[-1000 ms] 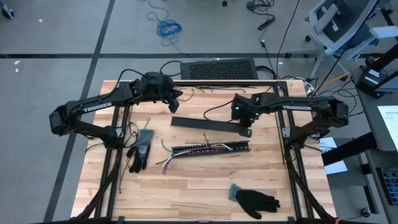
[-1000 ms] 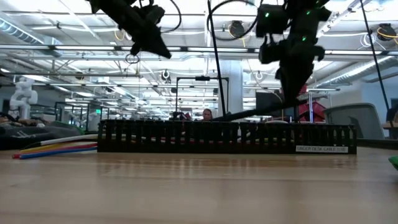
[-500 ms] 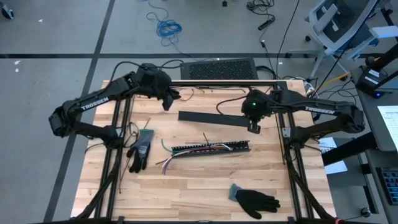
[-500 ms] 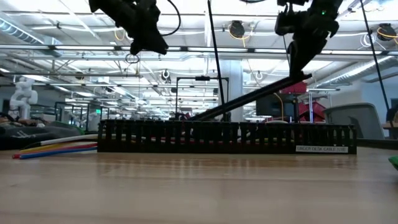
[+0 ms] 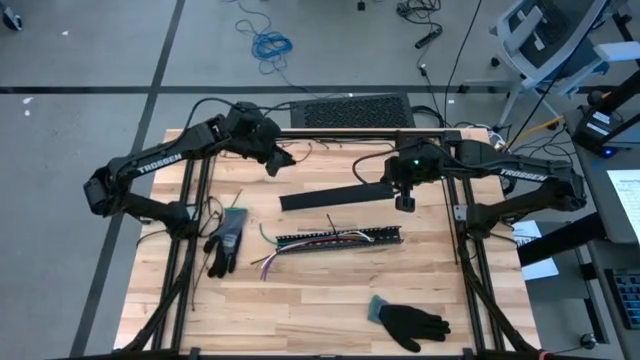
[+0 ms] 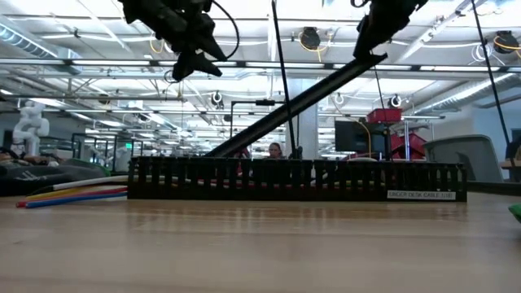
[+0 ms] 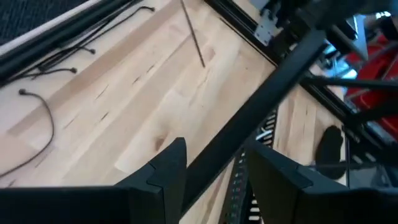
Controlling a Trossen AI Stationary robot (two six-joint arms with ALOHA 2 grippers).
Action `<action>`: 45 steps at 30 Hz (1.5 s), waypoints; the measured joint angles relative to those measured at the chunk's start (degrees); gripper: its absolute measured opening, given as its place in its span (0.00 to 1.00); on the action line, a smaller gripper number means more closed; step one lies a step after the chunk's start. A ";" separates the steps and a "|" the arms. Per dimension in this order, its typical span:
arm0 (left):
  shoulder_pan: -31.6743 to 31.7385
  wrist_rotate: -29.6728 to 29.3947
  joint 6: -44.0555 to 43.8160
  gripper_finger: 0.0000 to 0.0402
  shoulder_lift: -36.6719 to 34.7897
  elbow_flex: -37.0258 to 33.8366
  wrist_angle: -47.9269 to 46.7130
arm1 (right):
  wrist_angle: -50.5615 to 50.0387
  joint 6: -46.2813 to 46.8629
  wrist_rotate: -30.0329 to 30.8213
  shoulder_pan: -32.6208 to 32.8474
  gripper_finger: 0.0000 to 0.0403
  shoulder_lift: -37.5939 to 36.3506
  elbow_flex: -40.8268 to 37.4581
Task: Ziptie cables
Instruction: Close the cable duct with the cable duct cover
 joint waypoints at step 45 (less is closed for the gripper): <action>0.37 15.52 33.37 0.40 24.58 0.11 2.17 | 1.06 -2.99 -0.48 0.30 0.00 0.02 0.67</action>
